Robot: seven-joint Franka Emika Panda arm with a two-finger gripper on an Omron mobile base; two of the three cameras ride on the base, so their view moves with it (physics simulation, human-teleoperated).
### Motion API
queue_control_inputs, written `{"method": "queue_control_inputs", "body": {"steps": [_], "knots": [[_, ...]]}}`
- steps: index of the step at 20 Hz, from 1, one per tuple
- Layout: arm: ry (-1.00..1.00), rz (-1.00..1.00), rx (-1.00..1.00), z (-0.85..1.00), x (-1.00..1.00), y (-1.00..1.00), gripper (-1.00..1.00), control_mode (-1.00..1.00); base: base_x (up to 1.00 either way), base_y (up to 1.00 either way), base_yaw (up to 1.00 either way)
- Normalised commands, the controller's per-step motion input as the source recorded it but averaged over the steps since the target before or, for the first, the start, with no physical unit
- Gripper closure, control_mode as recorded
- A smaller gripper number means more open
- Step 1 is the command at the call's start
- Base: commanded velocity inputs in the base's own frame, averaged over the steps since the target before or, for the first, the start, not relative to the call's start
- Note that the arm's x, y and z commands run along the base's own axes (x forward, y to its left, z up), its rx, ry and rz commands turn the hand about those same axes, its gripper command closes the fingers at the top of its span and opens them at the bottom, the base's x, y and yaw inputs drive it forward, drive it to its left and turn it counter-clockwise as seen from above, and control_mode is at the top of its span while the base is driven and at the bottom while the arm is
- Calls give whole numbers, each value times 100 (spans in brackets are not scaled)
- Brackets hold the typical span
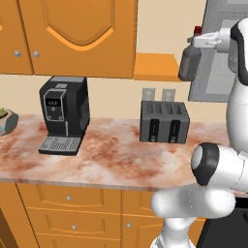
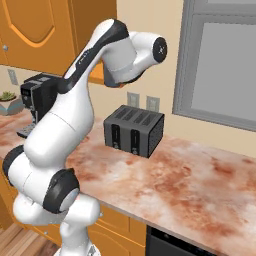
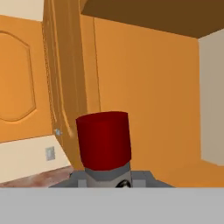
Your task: There is a bowl on the dining counter. Grab a lemon wedge from the fridge and place it in the bowl. Then get the liquor bottle and glass cup from the cabinet and place them next to the bowl.
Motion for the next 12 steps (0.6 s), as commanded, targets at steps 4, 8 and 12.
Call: {"method": "queue_control_inputs", "body": {"steps": [4, 8, 12], "knots": [[-11, 5, 0, 1, -100, 6, 100, -100, 0, 0, 0], [-4, 2, 0, -1, -100, 31, 100, -100, 0, 0, 0], [-2, 2, 0, -7, -100, 36, 100, -100, 0, 0, 0]]}}
